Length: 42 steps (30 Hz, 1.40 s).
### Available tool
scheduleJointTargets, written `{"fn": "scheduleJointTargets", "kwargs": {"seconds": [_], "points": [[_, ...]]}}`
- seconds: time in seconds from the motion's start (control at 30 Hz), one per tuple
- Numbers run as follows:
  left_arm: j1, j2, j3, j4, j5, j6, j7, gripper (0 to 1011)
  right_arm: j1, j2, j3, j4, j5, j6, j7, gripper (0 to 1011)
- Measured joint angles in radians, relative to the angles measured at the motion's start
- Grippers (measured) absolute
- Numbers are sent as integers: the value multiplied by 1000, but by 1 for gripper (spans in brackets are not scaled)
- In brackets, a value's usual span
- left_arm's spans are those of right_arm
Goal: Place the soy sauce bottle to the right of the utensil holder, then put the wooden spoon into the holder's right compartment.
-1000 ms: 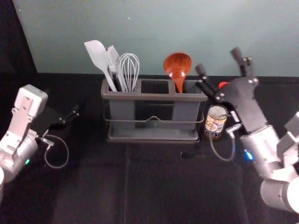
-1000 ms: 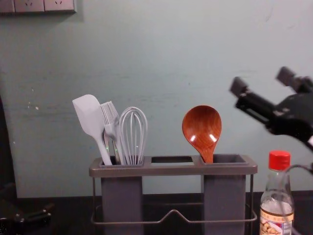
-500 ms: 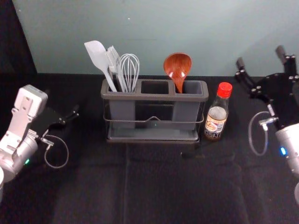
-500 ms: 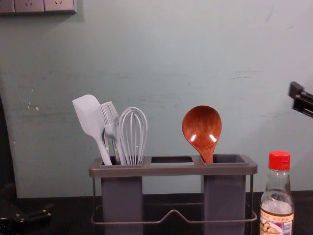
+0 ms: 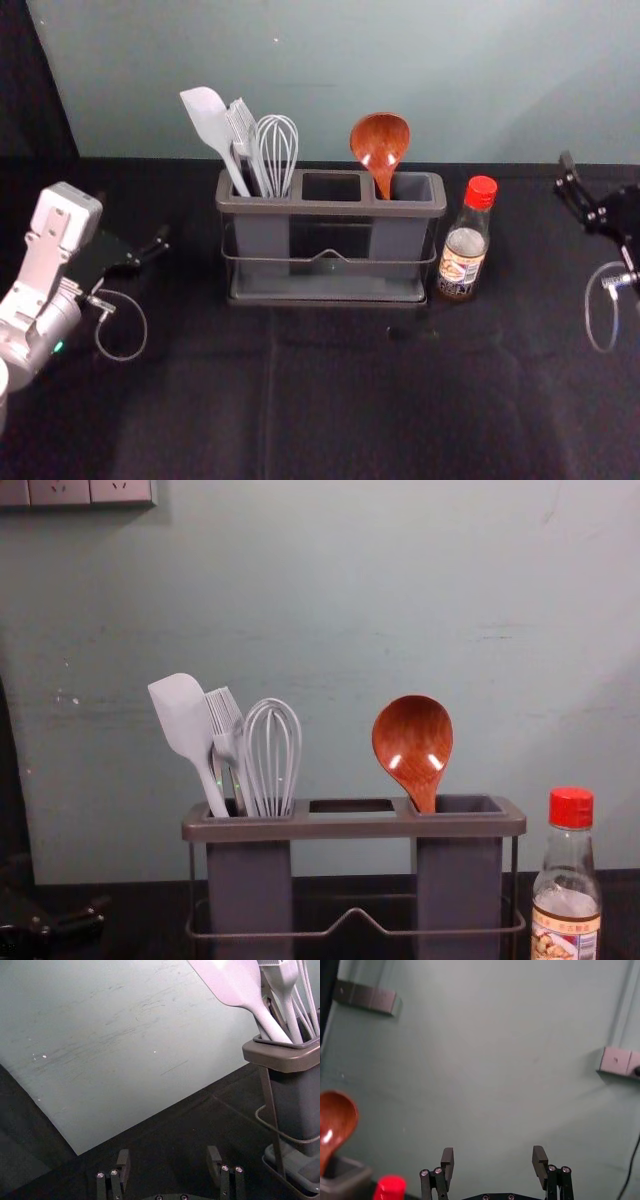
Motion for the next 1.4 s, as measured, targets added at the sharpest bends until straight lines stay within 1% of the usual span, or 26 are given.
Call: {"fn": "scheduleJointTargets", "kwargs": {"seconds": [0.07,0.13,0.23,0.33,0.37,0.43,0.53,0.57,0.63,0.67,0.83,1.0,1.2,1.4], "points": [[0,0,0,0,0,0,0,1005,-5,1,5,7,0,4,0,1004],[0,0,0,0,0,0,0,1005,-13,2,8,18,1,23,2,1004],[0,0,0,0,0,0,0,1005,-23,7,9,34,-1,71,9,1004],[0,0,0,0,0,0,0,1005,-24,12,4,44,-11,98,12,1004],[0,0,0,0,0,0,0,1005,-24,17,-2,52,-21,114,12,1004],[0,0,0,0,0,0,0,1005,-23,20,-9,60,-29,127,13,1004],[0,0,0,0,0,0,0,1005,-18,26,-23,73,-46,161,13,1004],[0,0,0,0,0,0,0,1005,-14,29,-30,76,-56,184,13,1004],[0,0,0,0,0,0,0,1005,-8,32,-37,76,-67,212,12,1004],[0,0,0,0,0,0,0,1005,-1,33,-44,76,-74,241,11,1004],[0,0,0,0,0,0,0,1005,25,31,-61,68,-97,305,-7,1004],[0,0,0,0,0,0,0,1005,53,21,-70,75,-109,310,-27,1004],[0,0,0,0,0,0,0,1005,91,15,-84,97,-123,320,-35,1004],[0,0,0,0,0,0,0,1005,160,5,-101,161,-124,331,-34,1004]]}}
